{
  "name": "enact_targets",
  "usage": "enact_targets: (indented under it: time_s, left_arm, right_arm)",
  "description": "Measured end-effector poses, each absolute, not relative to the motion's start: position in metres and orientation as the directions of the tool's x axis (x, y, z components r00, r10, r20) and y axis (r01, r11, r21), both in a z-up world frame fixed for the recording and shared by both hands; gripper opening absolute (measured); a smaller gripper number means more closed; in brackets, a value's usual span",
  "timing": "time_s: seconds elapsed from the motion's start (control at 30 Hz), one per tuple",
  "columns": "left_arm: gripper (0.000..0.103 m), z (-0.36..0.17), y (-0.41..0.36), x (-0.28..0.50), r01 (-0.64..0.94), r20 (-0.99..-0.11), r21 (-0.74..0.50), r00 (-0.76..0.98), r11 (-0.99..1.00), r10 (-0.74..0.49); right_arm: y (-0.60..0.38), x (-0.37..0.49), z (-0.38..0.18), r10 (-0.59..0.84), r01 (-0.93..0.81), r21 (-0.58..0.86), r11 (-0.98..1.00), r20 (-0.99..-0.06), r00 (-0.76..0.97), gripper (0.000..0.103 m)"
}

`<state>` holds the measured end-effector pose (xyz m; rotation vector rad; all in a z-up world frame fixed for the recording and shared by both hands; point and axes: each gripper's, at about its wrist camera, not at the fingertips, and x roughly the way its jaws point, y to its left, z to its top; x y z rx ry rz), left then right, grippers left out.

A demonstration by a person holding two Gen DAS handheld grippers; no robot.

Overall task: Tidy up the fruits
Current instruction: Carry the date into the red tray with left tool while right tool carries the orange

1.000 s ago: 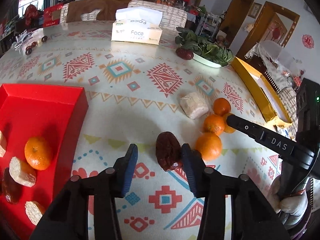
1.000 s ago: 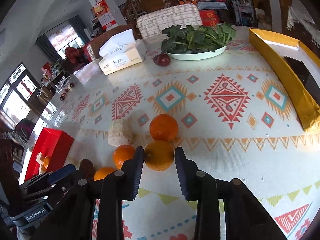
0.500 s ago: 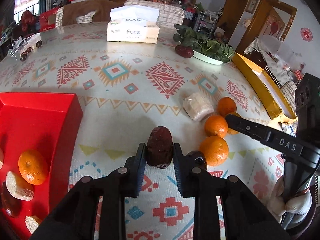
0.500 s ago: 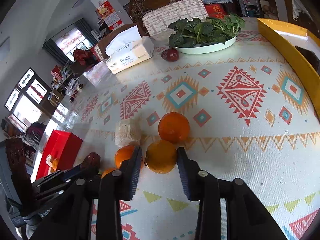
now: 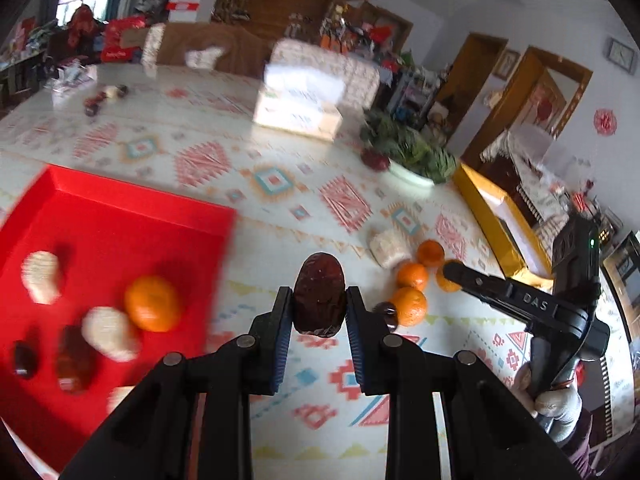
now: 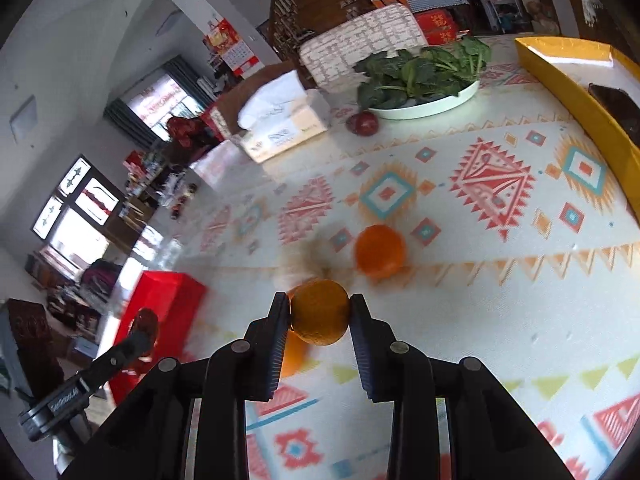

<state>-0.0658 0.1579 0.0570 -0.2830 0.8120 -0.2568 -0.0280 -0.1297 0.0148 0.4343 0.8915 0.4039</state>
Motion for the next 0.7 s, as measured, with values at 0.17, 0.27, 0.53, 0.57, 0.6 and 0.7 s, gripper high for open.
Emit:
enact_targets:
  time_s: [0.17, 0.27, 0.53, 0.57, 0.6, 0.7]
  left_arm:
    - [0.025, 0.071, 0.215, -0.092, 0.032, -0.639, -0.346, 0.723, 0.938, -0.261]
    - [0.025, 0.07, 0.25, -0.105, -0.039, -0.635, -0.34, 0.746, 0.94, -0.199]
    - [0.026, 0.045, 0.319, -0.12, -0.202, -0.679, -0.32, 0.73, 0.926, -0.075]
    - [0.026, 0.043, 0.324, -0.12, -0.212, -0.683, -0.321, 0.727, 0.923, -0.071]
    - [0.026, 0.041, 0.328, -0.12, -0.219, -0.686, -0.323, 0.724, 0.921, -0.069]
    - [0.025, 0.035, 0.338, -0.121, -0.236, -0.693, -0.33, 0.719, 0.914, -0.064]
  right_arm:
    - [-0.092, -0.044, 0.037, 0.562, -0.226, 0.535, 0.814, -0.63, 0.535, 0.034]
    - [-0.059, -0.05, 0.048, 0.593, -0.284, 0.528, 0.8, -0.629, 0.503, 0.034]
    - [0.056, -0.068, 0.047, 0.647, -0.445, 0.486, 0.752, -0.673, 0.358, 0.034]
    - [0.069, -0.069, 0.044, 0.645, -0.461, 0.475, 0.749, -0.682, 0.345, 0.034]
    - [0.077, -0.071, 0.042, 0.641, -0.471, 0.466, 0.749, -0.69, 0.336, 0.034]
    - [0.104, -0.075, 0.033, 0.639, -0.497, 0.457, 0.737, -0.711, 0.294, 0.034]
